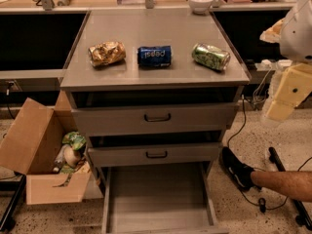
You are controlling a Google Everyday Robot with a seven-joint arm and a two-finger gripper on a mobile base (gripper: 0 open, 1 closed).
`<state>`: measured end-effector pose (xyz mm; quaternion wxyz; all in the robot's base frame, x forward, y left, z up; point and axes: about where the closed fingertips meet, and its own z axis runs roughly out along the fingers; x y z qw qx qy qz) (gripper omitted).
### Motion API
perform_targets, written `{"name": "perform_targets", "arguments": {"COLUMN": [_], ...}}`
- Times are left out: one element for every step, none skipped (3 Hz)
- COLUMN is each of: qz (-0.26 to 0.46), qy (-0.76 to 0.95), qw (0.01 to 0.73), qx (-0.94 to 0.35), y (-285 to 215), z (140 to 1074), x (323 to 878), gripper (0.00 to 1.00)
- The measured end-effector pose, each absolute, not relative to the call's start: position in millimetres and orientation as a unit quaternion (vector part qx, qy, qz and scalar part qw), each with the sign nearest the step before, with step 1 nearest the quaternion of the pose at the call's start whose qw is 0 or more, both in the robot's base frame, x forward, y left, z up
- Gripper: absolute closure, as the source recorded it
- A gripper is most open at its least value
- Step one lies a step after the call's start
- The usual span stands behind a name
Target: Place orange can into bottom drawer
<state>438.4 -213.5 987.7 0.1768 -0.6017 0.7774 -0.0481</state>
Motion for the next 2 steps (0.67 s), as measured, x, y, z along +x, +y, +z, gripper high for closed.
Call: {"name": "perform_targets", "arguments": {"qz": [-0.048,-0.047], "qy": [0.773,0.75], "qw": [0.181,0.203], "qx": [-0.606,-0.627], "y": [-209.7,-188.1], "z": [988.8,994.6], "x": [444.4,478.3], "gripper": [0.0,0.0]}}
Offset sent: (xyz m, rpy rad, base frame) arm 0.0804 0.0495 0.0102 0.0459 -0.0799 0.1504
